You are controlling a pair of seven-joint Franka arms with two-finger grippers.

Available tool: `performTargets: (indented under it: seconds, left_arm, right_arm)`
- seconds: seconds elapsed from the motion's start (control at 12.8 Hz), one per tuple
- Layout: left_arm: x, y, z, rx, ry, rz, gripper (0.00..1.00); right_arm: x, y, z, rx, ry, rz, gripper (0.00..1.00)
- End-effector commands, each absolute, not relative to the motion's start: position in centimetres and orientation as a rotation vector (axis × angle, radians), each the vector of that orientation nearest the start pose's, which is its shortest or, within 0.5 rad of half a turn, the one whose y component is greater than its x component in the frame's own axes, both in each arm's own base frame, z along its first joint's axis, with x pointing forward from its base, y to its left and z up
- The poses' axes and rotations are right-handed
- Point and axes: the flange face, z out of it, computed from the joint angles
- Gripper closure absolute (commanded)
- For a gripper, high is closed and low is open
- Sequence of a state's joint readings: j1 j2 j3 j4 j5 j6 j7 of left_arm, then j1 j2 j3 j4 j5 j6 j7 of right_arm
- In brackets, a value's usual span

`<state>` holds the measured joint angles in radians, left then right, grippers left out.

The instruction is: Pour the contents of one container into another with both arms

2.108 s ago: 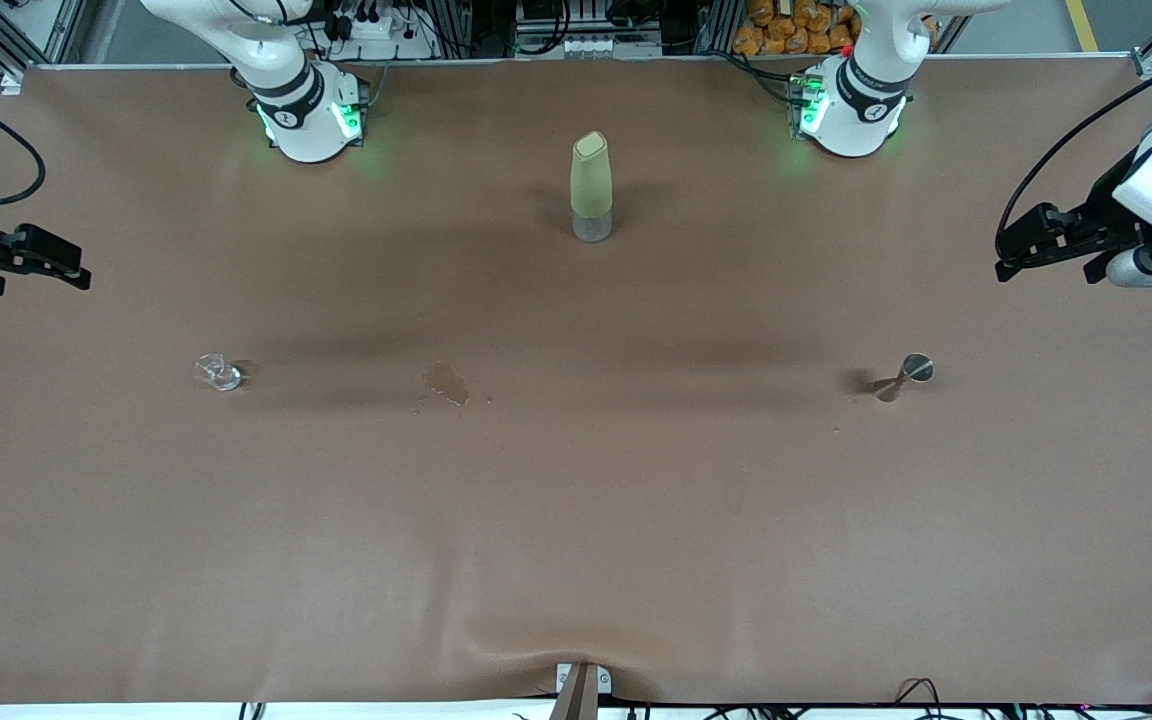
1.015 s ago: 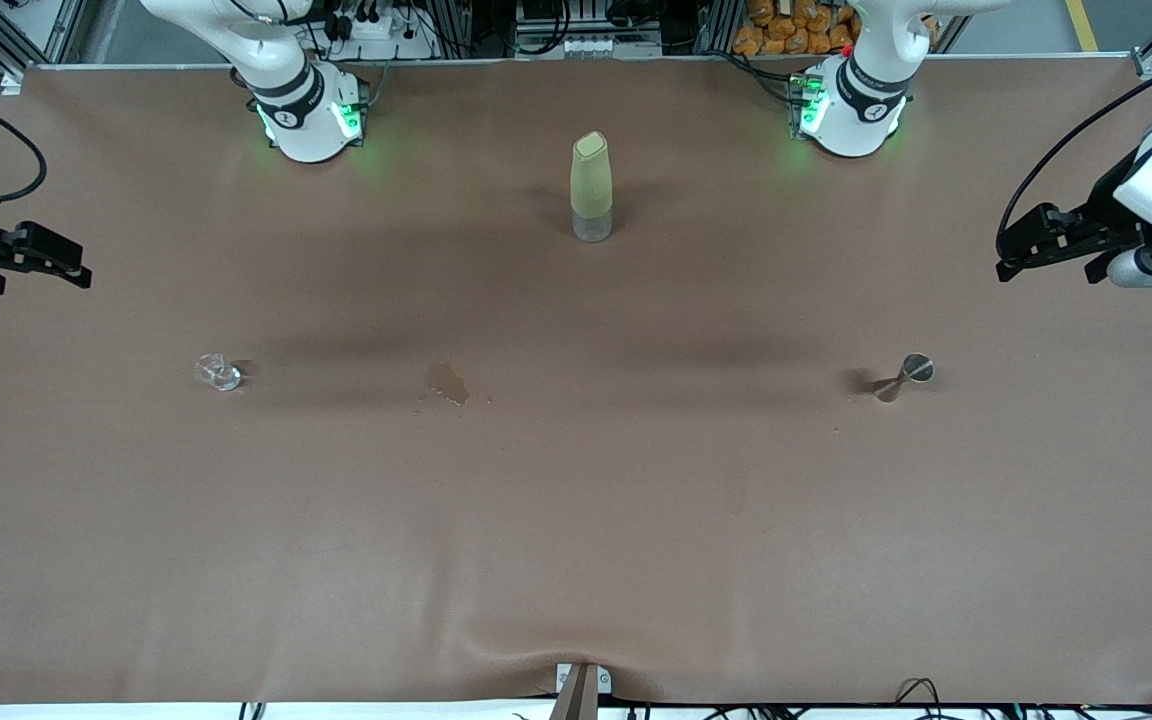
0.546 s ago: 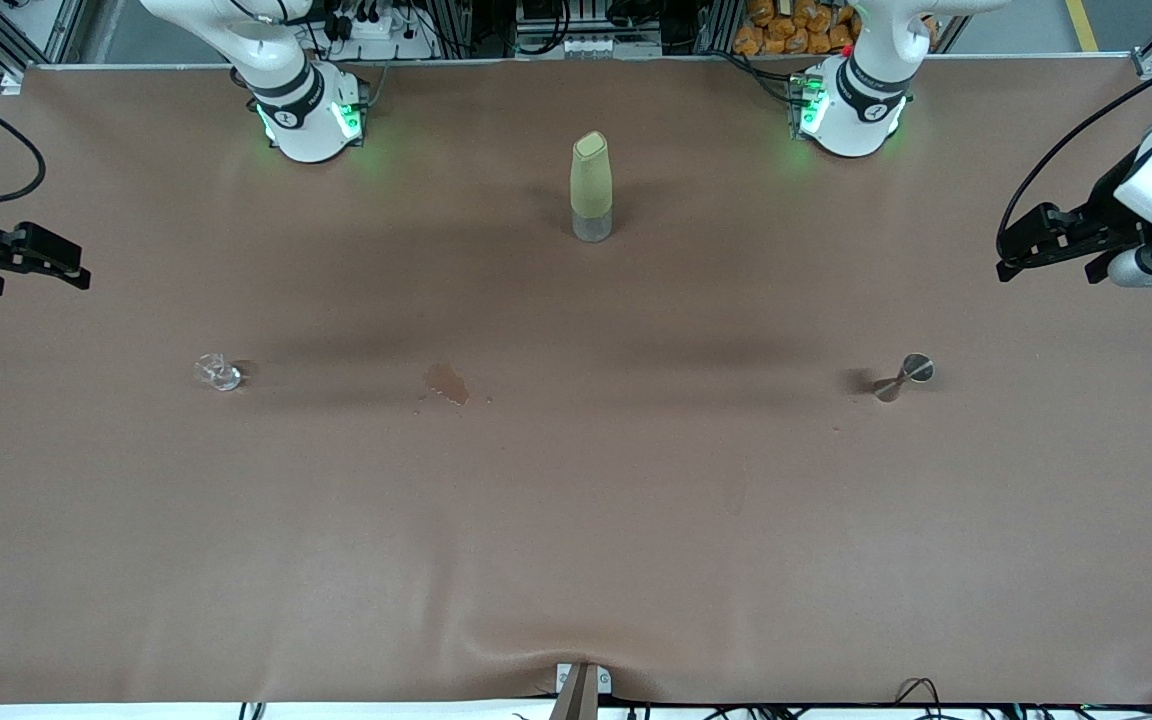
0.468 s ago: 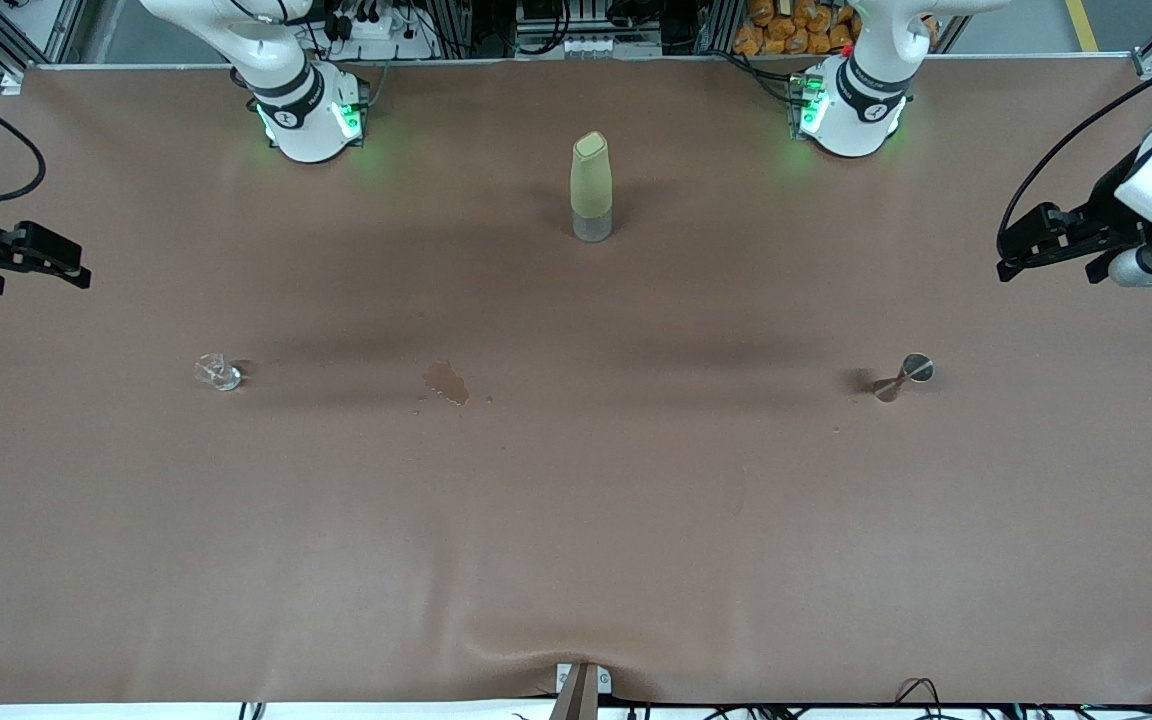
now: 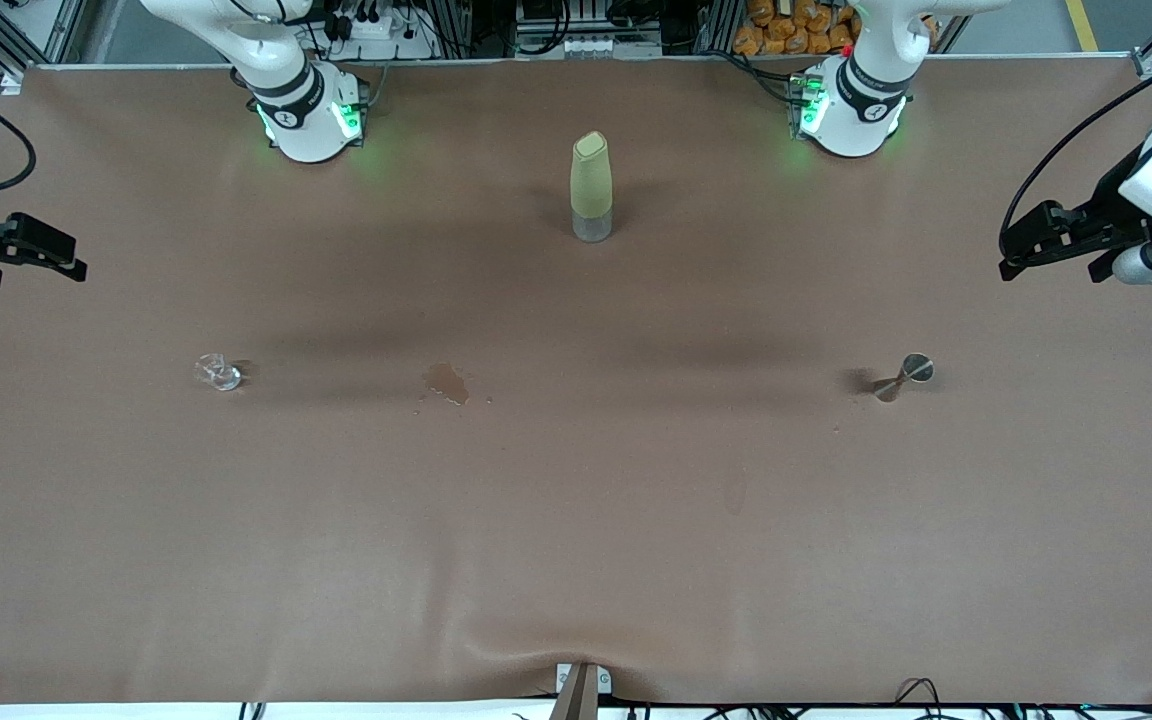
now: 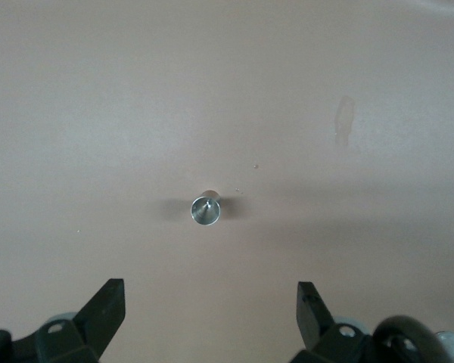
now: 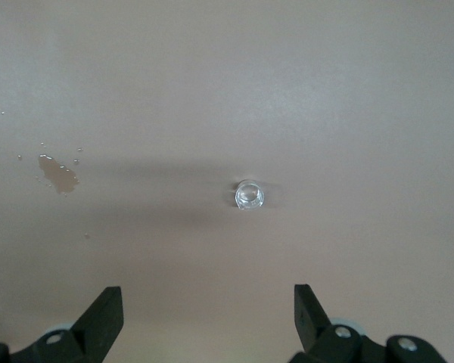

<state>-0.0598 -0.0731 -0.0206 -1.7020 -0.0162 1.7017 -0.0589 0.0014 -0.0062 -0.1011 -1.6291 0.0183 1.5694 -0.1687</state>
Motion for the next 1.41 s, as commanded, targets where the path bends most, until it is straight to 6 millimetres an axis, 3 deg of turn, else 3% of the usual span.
performTargets:
  seconds: [0.0, 0.31, 0.39, 0.78, 0.94, 1.09, 1.33]
  left_arm:
    - [53.7, -4.5, 62.2, -3.136, 0.02, -0.123, 0.0]
    - [53.7, -4.6, 62.3, -3.136, 0.023, -0.128, 0.0]
    - [53.8, -4.5, 62.3, -3.136, 0.023, -0.128, 0.0]
    - [54.6, -4.3, 62.5, -3.134, 0.078, -0.138, 0.0]
    - [54.9, -3.1, 62.1, -3.121, 0.23, -0.125, 0.0]
    - [55.1, -0.8, 61.7, -3.083, 0.555, -0.113, 0.0]
    - [55.9, 2.5, 59.7, -3.094, 0.823, -0.09, 0.0]
  right_arm:
    - [54.5, -5.7, 60.5, -3.095, -0.137, 0.062, 0.0]
    - [54.7, -6.1, 60.3, -3.086, -0.169, 0.061, 0.0]
    - [54.7, -7.3, 60.0, -3.085, -0.147, 0.055, 0.0]
    - [55.0, -9.9, 58.9, -2.938, -0.411, -0.006, 0.0]
    - [55.4, -10.7, 57.9, -2.894, -0.611, -0.017, 0.0]
    - [55.9, -11.4, 56.5, -2.795, -0.724, -0.045, 0.0]
    - [56.1, -15.0, 54.1, -2.638, -0.887, -0.137, 0.0]
